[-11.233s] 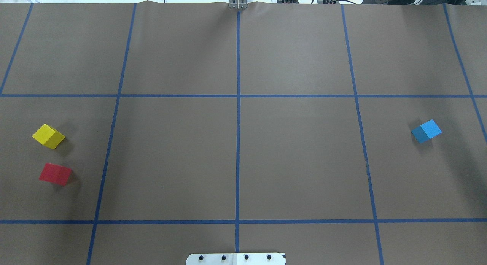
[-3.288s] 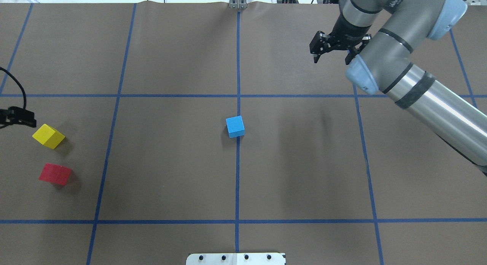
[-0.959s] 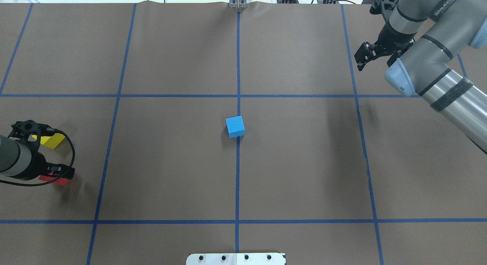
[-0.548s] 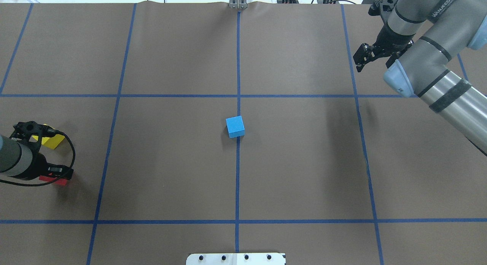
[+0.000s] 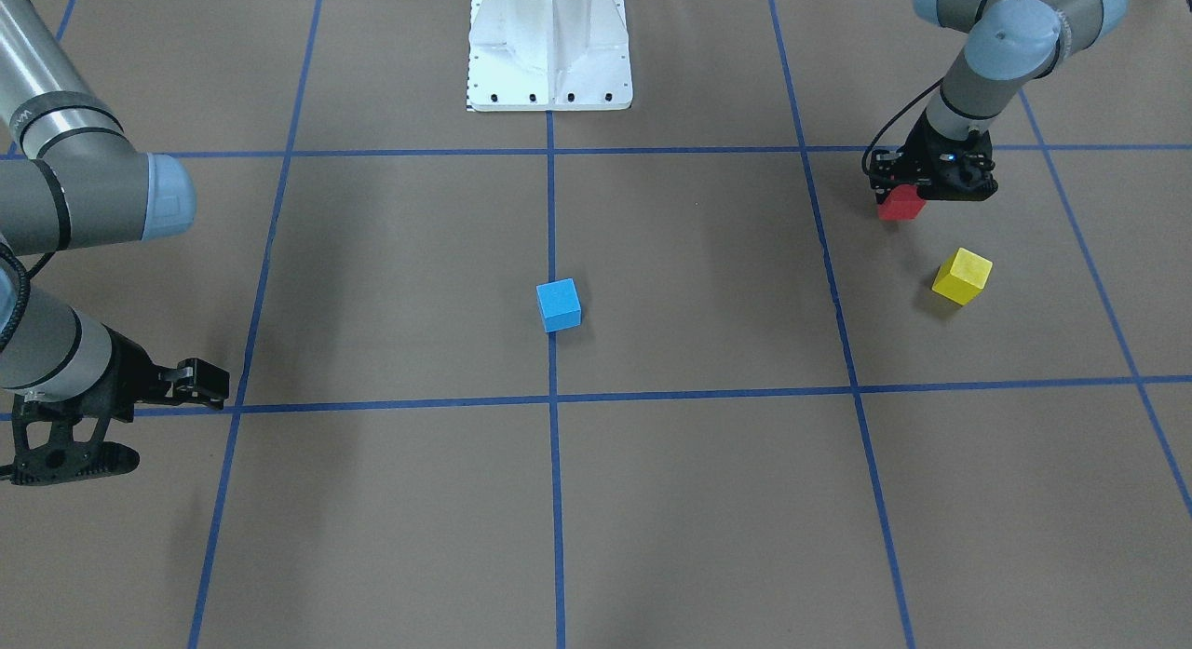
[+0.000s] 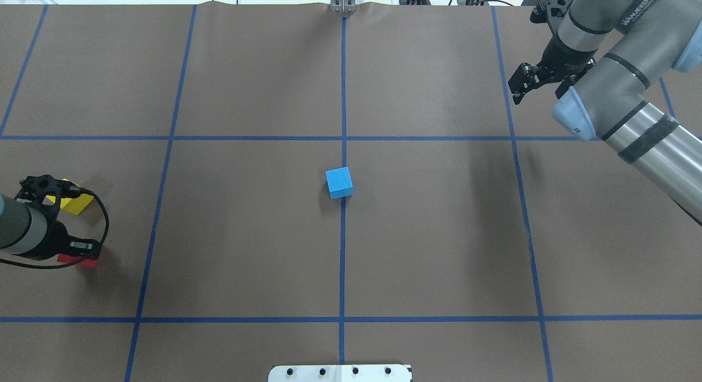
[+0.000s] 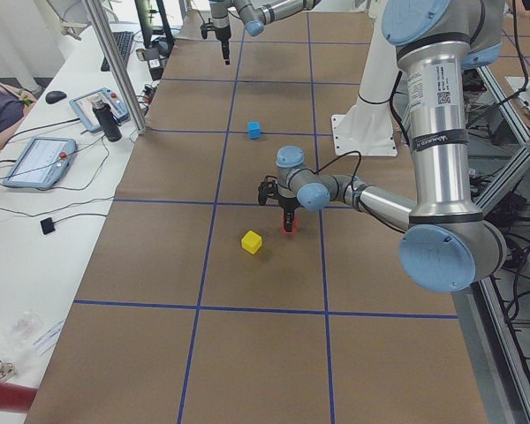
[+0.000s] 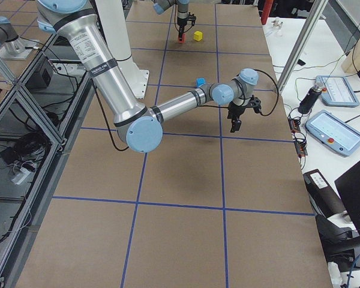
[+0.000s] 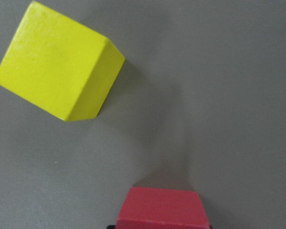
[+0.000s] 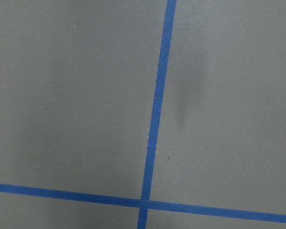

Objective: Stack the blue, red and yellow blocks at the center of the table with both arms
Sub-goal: 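Lower the left gripper onto the red cube and close it, then carry the red cube with the left gripper above the blue cube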

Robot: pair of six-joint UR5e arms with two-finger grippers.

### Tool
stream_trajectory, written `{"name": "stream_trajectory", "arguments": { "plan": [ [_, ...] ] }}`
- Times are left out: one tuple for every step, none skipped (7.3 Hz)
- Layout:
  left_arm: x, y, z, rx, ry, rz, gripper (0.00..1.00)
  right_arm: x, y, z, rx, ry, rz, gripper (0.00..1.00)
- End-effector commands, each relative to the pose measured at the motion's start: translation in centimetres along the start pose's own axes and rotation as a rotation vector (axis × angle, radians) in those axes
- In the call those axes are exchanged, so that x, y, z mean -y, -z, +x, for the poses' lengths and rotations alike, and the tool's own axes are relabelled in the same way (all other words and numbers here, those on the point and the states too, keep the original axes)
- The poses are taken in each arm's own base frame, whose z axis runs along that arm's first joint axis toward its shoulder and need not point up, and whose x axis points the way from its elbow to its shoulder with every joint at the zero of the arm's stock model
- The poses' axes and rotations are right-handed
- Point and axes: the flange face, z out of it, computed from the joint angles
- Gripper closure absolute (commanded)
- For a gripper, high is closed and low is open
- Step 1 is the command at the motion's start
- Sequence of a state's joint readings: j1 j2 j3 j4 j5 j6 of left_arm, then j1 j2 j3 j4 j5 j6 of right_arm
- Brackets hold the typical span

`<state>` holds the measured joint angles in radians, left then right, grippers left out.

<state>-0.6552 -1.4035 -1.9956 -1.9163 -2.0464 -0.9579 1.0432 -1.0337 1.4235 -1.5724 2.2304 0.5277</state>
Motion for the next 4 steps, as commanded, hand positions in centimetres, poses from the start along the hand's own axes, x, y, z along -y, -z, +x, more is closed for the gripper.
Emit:
{"name": "stream_trajectory", "arguments": {
  "plan": [
    [2.9,6.1,7.4,-0.006,0.049,-0.053,1.0,0.0,0.1,-0.1,0.002,0.001,0.0,0.0],
    [6.3,9.8,15.0,0.028,0.073,-0.073,1.0,0.0,0.0,0.0,0.0,0.003,0.0,0.0],
    [9.4,14.0,23.1,0.052,0.098,-0.09,1.0,-0.1,-0.1,0.3,-0.001,0.007,-0.003,0.0],
    [12.0,16.4,29.2,0.053,0.131,-0.097,1.0,-0.1,-0.2,0.6,-0.003,0.005,-0.003,0.0]
  ]
}}
